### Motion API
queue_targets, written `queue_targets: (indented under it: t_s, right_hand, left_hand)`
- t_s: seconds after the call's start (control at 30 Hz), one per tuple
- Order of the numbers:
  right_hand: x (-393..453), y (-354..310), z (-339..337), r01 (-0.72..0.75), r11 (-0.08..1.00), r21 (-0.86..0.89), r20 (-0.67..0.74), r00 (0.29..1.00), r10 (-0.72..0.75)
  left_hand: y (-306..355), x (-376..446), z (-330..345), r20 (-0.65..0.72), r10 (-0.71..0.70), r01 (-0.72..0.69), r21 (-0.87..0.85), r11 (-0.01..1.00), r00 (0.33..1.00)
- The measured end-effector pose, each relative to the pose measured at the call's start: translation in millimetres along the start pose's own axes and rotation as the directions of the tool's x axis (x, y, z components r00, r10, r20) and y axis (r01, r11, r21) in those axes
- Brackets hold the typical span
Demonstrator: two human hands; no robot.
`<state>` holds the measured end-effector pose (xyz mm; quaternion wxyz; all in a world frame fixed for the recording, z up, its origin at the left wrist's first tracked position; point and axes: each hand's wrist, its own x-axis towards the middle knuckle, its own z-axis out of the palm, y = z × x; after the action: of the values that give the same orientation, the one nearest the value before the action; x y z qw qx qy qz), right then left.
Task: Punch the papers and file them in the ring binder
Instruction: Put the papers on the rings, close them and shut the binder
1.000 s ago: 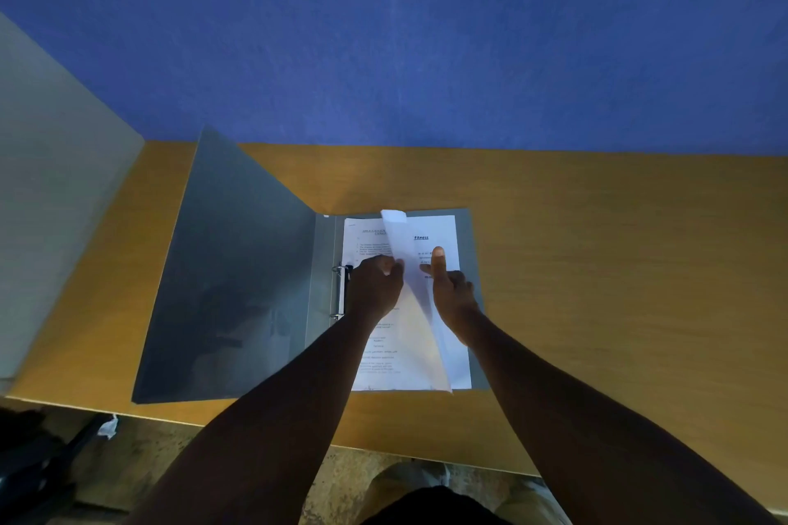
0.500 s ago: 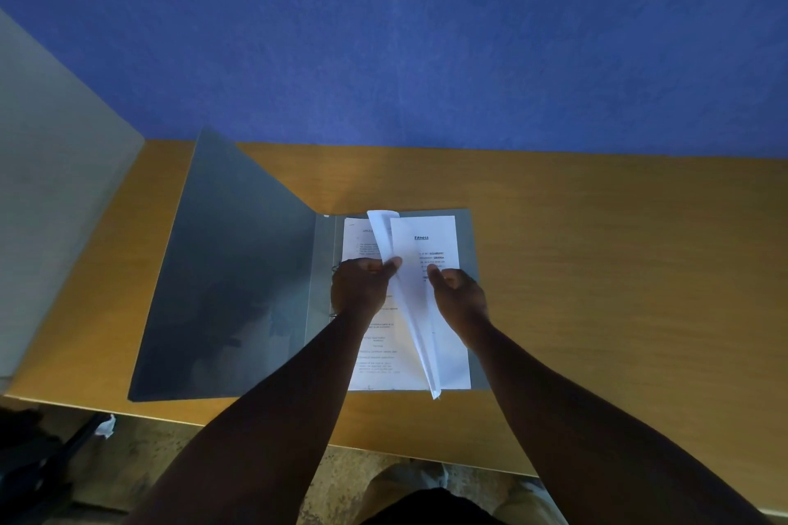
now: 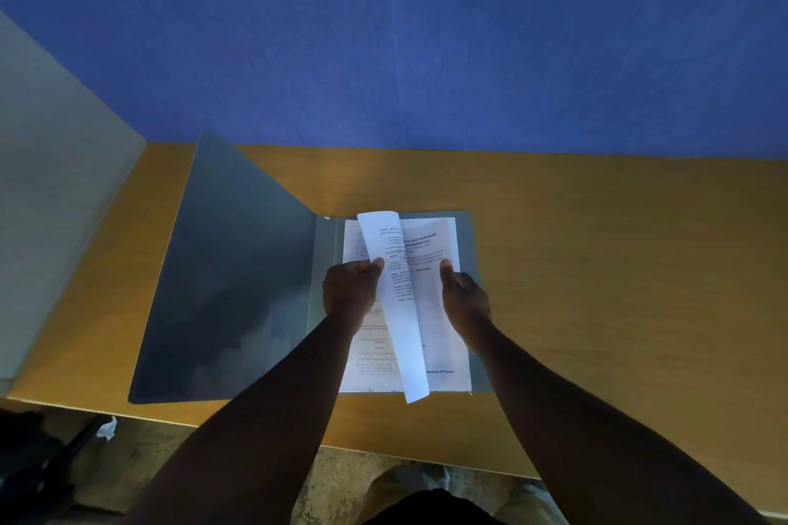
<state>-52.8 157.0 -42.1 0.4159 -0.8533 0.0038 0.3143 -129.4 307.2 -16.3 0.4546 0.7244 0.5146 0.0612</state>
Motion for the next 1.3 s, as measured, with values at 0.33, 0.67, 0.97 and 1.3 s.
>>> queue_targets:
  t_s: [0.33,0.67,0.97,1.3]
  right_hand:
    - [-3,6,0,0.127,0.992,-0.02,-0.043,0.991,-0.127]
    - [-4,5,-1,0.16,0.986,0.044,0.108,0.981,-0.163]
    - [-3,4,-5,0.133,0.99,0.04,0.149,0.979,-0.138]
    - [-6,3,-8,0.045,0.999,0.029,0.159,0.986,-0.049]
  left_hand:
    - [-2,-1,-2,0.028,-0.018,0.021,-0.11,0.994,0.999]
    - [3,-11,7,0.093,0.0,0.026,-0.285,0.958,0.996]
    - [3,-15,16,0.126,-0.001,0.044,-0.343,0.938,0.992]
    - [-7,-7,14,0.077,-0.065,0.077,-0.165,0.983,0.995]
